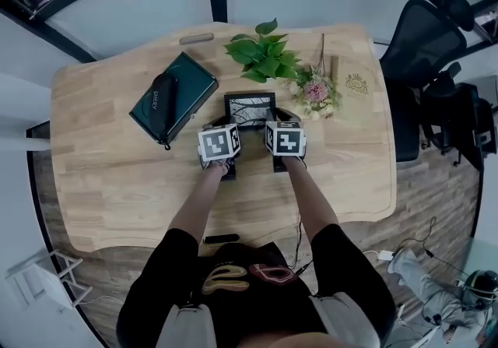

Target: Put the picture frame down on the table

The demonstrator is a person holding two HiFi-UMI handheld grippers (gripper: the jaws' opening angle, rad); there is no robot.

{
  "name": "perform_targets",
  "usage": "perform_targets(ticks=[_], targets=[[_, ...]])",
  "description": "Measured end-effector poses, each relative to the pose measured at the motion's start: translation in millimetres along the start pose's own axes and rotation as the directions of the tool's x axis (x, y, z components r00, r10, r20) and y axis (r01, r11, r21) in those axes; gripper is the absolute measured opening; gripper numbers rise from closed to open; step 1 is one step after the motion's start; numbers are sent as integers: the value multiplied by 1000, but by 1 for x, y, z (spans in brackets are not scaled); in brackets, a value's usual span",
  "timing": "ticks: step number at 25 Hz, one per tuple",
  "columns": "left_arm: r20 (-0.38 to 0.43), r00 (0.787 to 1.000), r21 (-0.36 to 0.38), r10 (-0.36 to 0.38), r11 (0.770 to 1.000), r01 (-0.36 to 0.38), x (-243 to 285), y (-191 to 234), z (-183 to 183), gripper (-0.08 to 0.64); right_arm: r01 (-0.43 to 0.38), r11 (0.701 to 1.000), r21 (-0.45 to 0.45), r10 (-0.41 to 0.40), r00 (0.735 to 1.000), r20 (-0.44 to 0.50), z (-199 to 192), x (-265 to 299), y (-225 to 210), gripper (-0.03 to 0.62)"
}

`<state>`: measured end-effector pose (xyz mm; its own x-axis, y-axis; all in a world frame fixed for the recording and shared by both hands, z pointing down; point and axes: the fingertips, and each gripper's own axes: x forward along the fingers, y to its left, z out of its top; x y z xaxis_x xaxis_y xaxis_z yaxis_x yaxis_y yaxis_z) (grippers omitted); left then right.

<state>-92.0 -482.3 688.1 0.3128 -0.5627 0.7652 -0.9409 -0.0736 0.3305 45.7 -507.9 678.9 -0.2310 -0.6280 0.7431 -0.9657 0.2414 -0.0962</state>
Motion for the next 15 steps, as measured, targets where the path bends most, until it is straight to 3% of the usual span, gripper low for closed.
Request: perform_targets(ticks=[15], targets=[[-16, 1000, -24, 4, 1000, -5, 6, -2, -4, 81, 19, 1000, 21, -19, 1000, -24, -7, 3, -5, 80]])
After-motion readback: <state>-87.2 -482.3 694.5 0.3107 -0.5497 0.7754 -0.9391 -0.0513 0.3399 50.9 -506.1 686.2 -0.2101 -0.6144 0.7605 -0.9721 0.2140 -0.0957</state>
